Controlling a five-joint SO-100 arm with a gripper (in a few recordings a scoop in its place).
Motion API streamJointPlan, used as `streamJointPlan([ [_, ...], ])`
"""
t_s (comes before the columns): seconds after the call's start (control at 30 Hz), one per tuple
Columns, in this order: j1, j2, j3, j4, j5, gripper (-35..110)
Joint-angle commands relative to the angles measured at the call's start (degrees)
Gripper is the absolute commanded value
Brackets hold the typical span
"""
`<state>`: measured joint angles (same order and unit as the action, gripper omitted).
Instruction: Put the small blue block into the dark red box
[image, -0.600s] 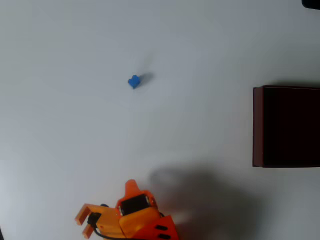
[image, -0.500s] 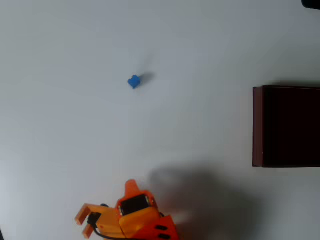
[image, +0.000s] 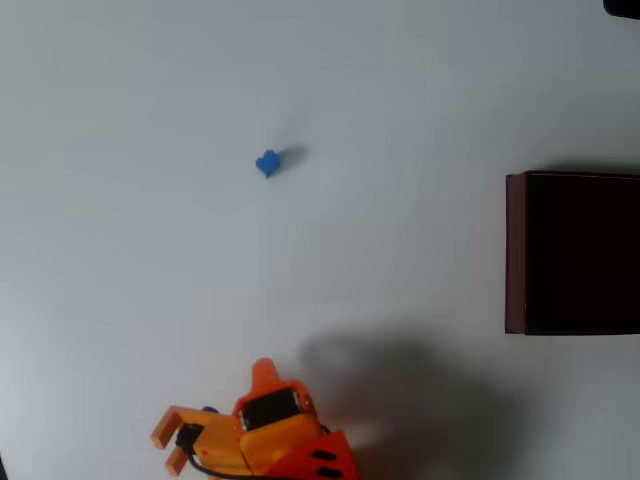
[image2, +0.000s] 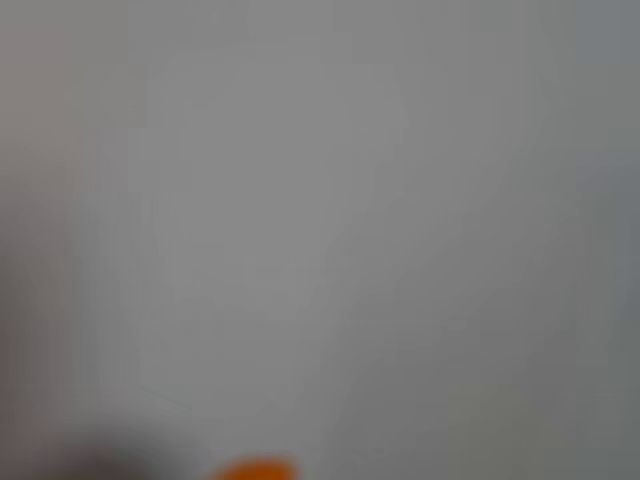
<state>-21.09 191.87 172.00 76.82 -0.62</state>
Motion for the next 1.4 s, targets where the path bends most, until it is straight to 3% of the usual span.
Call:
streamJointPlan([
  [0.0, -0.79, 0.44, 0.18, 0.53, 0.26, 0],
  [0.37, -2.55, 0.62, -0.18, 0.53, 0.79, 0],
  [0.73, -2.37, -2.29, -5.27, -2.99, 10.46, 1],
  [0.97, 2.64, -23.47, -21.18, -4.22, 22.41, 3],
  [1.2, 9.67, -53.44, -49.66, 9.49, 46.85, 5],
  [1.37, 12.66, -55.9, -53.88, 9.23, 59.24, 12],
])
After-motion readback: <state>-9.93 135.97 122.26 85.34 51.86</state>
